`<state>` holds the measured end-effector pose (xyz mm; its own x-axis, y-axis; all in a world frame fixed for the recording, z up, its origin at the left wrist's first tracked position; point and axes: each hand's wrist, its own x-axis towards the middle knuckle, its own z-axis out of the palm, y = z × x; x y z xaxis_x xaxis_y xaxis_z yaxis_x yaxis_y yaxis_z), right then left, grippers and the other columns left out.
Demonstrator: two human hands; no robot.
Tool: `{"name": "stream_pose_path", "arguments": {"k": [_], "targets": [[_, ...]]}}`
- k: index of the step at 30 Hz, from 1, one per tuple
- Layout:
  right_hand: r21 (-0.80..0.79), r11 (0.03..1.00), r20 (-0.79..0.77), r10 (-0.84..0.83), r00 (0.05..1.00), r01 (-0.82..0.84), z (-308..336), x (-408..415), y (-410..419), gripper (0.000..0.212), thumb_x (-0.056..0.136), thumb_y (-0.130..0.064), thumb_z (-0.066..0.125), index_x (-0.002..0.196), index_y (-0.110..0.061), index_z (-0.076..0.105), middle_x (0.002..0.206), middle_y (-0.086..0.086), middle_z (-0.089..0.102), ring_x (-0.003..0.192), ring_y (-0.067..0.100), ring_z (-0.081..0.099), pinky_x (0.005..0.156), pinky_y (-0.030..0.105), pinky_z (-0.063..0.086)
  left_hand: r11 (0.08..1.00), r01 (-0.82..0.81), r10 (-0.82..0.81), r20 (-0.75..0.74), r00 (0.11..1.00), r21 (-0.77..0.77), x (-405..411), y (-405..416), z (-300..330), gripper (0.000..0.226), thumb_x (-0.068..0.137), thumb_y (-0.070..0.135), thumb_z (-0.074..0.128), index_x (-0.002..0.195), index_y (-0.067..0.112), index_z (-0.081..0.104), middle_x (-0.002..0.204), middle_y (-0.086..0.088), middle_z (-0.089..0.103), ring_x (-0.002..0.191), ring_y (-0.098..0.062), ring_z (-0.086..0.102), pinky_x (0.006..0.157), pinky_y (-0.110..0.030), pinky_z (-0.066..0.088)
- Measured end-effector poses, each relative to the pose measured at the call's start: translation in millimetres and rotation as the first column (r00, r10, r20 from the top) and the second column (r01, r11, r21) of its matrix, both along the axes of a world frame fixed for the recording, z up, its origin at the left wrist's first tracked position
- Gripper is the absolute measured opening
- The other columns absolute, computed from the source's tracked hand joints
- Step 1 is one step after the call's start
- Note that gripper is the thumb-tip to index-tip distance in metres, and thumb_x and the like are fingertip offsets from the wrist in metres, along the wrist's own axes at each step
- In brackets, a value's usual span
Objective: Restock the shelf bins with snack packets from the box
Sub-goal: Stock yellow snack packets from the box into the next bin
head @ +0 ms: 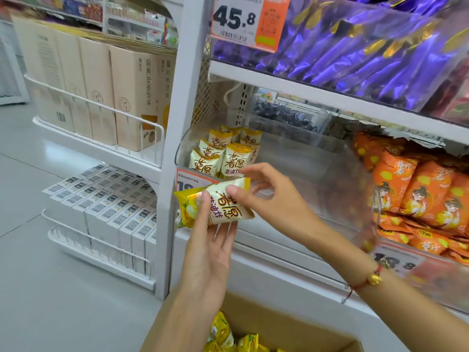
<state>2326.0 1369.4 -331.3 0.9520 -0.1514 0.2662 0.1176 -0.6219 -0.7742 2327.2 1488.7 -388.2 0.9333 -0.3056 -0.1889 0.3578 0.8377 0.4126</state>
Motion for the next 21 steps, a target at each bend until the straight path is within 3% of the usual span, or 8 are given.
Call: {"name": "stream_pose_path", "arguments": {"k": [4,7,9,11,13,17,21], "targets": [[0.057,0.997,0.103,0.047,0.994,-0.053,9.8,-9.8,2.9,0.025,0.084,-0.032,0.070,0.107,-0.023,0.064,0.099,-0.007,0.071,0.092,0.005,0.066,0.078,0.022,0.055,0.996,-0.003,-0.009,0.131,0.991,0.091,-1.5,-7.9,15.0,0.056,0.073,0.042,0.065,0.126,0.025,0.059,0.112,0.003,0.072,0.102,-0.008,0.068,0.090,-0.027,0.054],[0.102,0.995,0.227,-0.003,0.974,-0.021,24.2,-7.5,-7.9,0.023,0.088,-0.022,0.067,0.109,-0.017,0.063,0.099,-0.002,0.071,0.091,0.010,0.067,0.079,0.024,0.055,0.899,-0.236,0.128,0.295,0.947,0.370,13.3,-6.7,21.5,0.062,0.069,0.057,0.065,0.123,0.028,0.057,0.119,0.007,0.066,0.108,-0.004,0.062,0.095,-0.026,0.048],[0.178,0.981,0.299,-0.130,0.945,0.079,33.1,-1.9,-24.4,0.026,0.087,-0.022,0.067,0.112,-0.017,0.058,0.099,0.002,0.070,0.092,0.016,0.067,0.079,0.029,0.055,0.644,-0.500,0.251,0.458,0.853,0.579,33.0,1.0,20.0,0.063,0.074,0.060,0.063,0.127,0.031,0.047,0.130,0.009,0.051,0.114,-0.002,0.050,0.089,-0.016,0.041],[0.194,0.964,0.308,-0.235,0.922,0.181,43.9,6.8,-42.1,0.034,0.086,-0.026,0.069,0.113,-0.019,0.052,0.097,0.000,0.069,0.091,0.016,0.067,0.080,0.032,0.055,0.309,-0.661,0.197,0.634,0.748,0.684,56.5,9.0,10.2,0.072,0.081,0.055,0.063,0.142,0.030,0.033,0.146,0.004,0.033,0.129,-0.009,0.037,0.093,-0.021,0.032],[0.076,0.967,0.220,-0.253,0.942,0.242,53.1,21.3,-55.0,0.041,0.083,-0.029,0.072,0.114,-0.018,0.049,0.099,-0.002,0.067,0.093,0.014,0.065,0.081,0.032,0.054,0.137,-0.701,0.098,0.695,0.713,0.700,76.0,13.4,-1.0,0.078,0.088,0.047,0.061,0.151,0.024,0.021,0.156,0.001,0.019,0.140,-0.016,0.025,0.102,-0.030,0.028],[-0.262,0.962,-0.096,-0.102,0.990,0.074,51.8,67.6,-57.8,0.044,0.076,-0.031,0.079,0.110,-0.011,0.059,0.105,0.005,0.068,0.098,0.017,0.065,0.087,0.035,0.054,0.141,-0.685,-0.044,0.696,0.717,0.715,90.9,13.7,-16.3,0.074,0.092,0.054,0.046,0.153,0.025,0.017,0.159,0.003,0.018,0.145,-0.016,0.019,0.113,-0.040,0.022],[-0.449,0.890,-0.162,0.005,0.987,-0.078,28.3,99.5,-35.3,0.042,0.075,-0.033,0.080,0.109,-0.012,0.068,0.105,0.003,0.069,0.096,0.018,0.064,0.089,0.035,0.052,0.158,-0.714,0.003,0.723,0.691,0.682,88.6,12.2,-15.2,0.068,0.092,0.048,0.052,0.150,0.025,0.026,0.151,0.002,0.030,0.137,-0.015,0.032,0.101,-0.031,0.031]]}}
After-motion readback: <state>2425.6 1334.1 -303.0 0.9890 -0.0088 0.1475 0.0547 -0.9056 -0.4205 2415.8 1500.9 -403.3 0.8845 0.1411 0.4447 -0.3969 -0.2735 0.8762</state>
